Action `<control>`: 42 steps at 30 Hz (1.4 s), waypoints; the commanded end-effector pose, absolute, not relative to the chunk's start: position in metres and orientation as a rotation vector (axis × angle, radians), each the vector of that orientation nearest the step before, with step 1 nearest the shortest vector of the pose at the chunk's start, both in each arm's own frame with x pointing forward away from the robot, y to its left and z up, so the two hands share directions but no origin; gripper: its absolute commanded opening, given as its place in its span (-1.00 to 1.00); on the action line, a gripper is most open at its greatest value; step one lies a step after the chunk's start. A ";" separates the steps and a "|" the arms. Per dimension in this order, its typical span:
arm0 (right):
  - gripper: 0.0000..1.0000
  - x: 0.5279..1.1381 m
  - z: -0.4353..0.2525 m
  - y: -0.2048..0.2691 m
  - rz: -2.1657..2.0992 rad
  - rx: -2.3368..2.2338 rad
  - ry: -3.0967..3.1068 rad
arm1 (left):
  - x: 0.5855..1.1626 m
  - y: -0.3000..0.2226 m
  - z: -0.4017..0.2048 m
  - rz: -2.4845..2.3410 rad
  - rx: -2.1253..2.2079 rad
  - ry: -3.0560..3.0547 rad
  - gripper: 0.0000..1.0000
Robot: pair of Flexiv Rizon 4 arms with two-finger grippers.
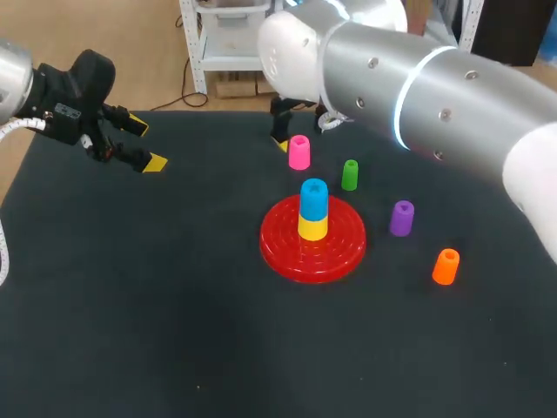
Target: Pick up and stack the cylinders on the red base in this order: pink,purple,orange,green
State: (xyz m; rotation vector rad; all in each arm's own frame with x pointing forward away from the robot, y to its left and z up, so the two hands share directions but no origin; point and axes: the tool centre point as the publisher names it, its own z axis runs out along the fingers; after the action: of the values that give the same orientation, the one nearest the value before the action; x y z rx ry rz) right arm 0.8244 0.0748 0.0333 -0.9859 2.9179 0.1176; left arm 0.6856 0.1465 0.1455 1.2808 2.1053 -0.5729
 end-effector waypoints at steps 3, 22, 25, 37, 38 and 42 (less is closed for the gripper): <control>0.29 0.835 0.030 0.080 0.104 -1.005 2.959 | 0.685 0.147 0.145 -0.574 1.280 2.099 1.00; -0.11 0.829 0.022 0.076 0.082 -1.013 2.967 | 0.685 0.147 0.145 -0.574 1.280 2.099 1.00; -0.35 0.830 0.022 0.077 0.076 -1.016 2.960 | 0.685 0.147 0.145 -0.574 1.280 2.099 1.00; -1.00 0.825 0.046 0.077 0.086 -1.014 2.919 | 0.685 0.147 0.145 -0.574 1.280 2.099 1.00; -1.00 0.823 0.051 0.077 0.085 -1.018 2.913 | 0.685 0.147 0.145 -0.574 1.280 2.099 1.00; -1.00 0.815 0.081 0.076 0.095 -1.060 2.876 | 0.685 0.147 0.145 -0.574 1.280 2.099 1.00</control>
State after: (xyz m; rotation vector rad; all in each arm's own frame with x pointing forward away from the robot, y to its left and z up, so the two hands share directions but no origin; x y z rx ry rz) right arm 0.8233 0.0785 0.0591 -1.0469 2.8854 0.0887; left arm 0.6856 0.1465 0.1454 1.2808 2.1052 -0.5729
